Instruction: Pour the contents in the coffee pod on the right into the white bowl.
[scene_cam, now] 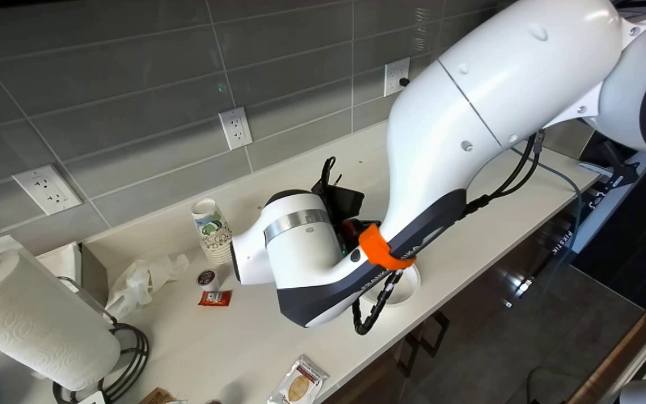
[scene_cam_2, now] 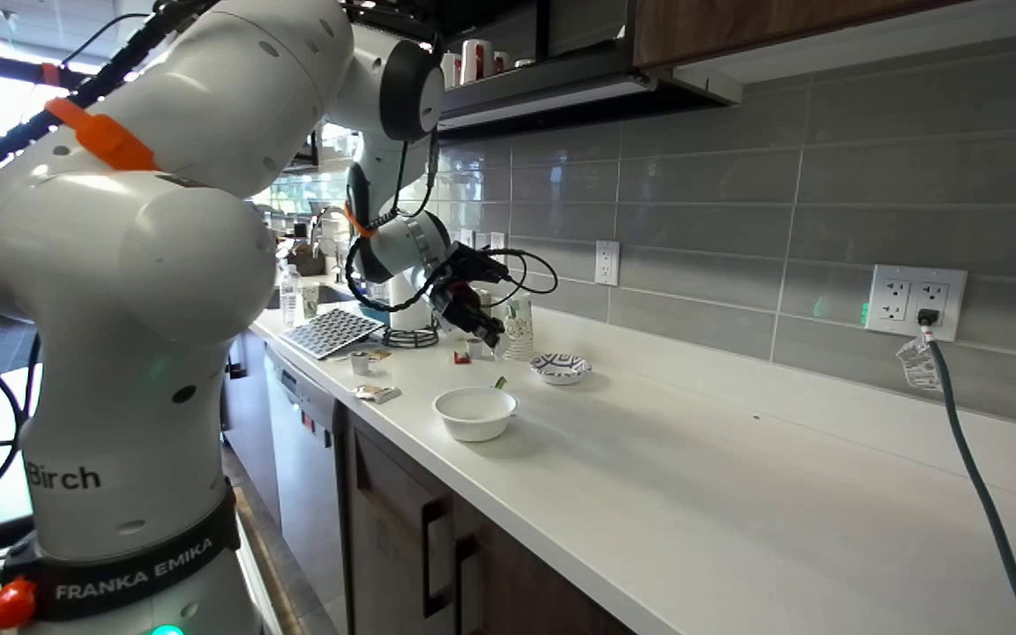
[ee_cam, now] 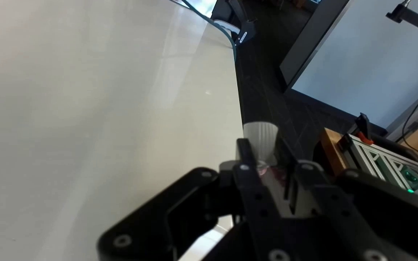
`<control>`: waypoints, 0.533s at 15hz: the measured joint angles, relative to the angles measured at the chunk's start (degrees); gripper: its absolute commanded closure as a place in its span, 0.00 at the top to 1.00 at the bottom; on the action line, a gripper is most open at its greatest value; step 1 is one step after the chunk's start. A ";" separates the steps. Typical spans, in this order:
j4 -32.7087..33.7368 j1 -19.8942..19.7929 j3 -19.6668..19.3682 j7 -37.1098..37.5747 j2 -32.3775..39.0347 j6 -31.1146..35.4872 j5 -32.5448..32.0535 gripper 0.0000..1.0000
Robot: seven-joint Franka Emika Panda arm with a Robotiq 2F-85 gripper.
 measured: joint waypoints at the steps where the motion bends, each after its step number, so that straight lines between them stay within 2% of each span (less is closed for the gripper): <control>1: 0.37 -0.06 0.05 -0.01 -0.01 0.00 0.36 0.19; 8: 2.51 -1.15 0.88 -0.01 -0.05 0.03 5.06 0.20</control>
